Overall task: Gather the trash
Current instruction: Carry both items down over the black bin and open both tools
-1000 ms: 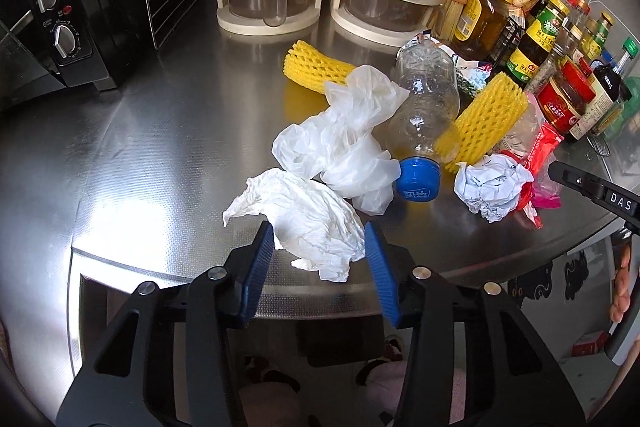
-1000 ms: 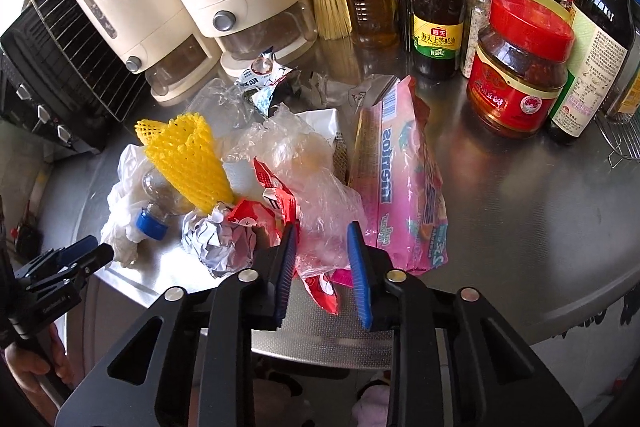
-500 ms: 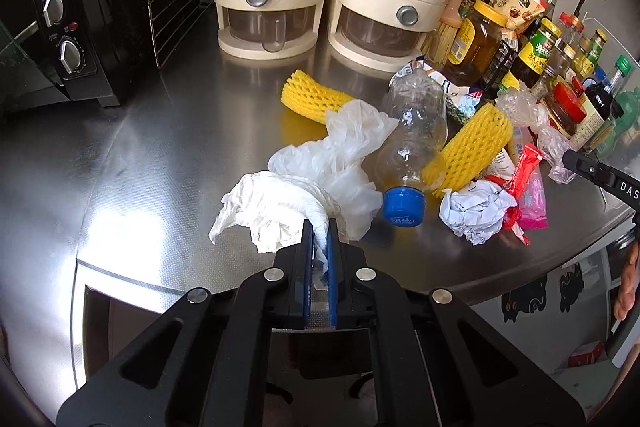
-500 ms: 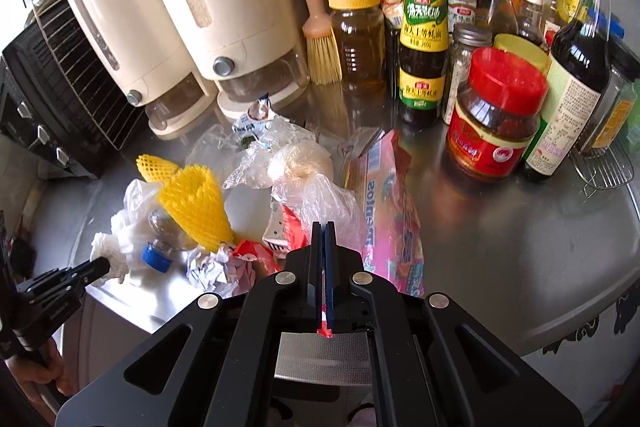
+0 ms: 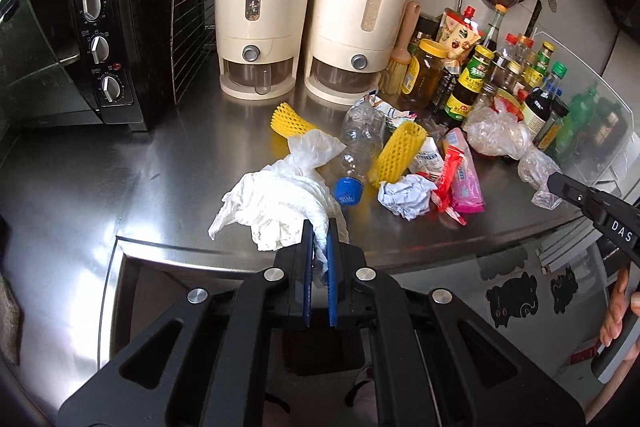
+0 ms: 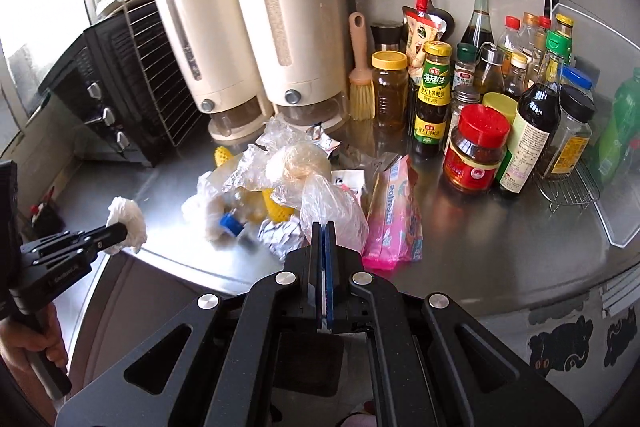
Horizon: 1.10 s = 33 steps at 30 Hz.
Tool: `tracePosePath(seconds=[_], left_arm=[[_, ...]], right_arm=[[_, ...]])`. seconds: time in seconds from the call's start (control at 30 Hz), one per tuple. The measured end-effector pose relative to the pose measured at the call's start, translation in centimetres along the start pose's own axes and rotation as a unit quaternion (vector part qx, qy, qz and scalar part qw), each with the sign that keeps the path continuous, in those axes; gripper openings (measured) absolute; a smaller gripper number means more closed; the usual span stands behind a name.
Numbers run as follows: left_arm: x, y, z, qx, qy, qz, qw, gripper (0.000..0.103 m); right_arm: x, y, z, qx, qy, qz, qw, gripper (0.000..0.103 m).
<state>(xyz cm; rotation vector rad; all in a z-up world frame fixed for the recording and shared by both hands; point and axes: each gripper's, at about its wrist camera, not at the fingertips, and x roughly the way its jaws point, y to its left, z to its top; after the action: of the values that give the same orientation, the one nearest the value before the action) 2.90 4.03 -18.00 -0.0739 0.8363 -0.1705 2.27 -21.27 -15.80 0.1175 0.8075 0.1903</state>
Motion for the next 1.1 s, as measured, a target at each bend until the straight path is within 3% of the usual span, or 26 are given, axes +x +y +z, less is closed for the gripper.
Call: tracePosePath(seconds=[0.2, 0.37, 0.6, 0.8, 1.1], left_arm=[[-1.4, -1.5, -6.7, 0.033, -0.012, -0.004, 0.9994, 0.005], [1.1, -2.1, -13.3, 0.04, 0.011, -0.023, 0.9989, 0.005], [8.7, -1.9, -21.5, 0.04, 0.077, -0.046, 0.9951, 0.005], [15.9, -1.2, -25.7, 0.028, 0.13, -0.061, 0.9892, 0.005], [25.8, 0.1, -30.1, 0.005, 0.241, -0.07, 0.9681, 0.005]], right_arm=[[-0.4, 1.3, -7.5, -0.015, 0.013, 0.02, 1.0, 0.003], [2.2, 1.1, -13.8, -0.004, 0.048, 0.03, 0.998, 0.003], [9.8, 0.3, -22.1, 0.022, 0.133, 0.04, 0.99, 0.002], [16.7, -0.1, -27.0, 0.045, 0.186, 0.037, 0.981, 0.002], [26.3, -0.3, -31.1, 0.094, 0.263, 0.036, 0.96, 0.002]])
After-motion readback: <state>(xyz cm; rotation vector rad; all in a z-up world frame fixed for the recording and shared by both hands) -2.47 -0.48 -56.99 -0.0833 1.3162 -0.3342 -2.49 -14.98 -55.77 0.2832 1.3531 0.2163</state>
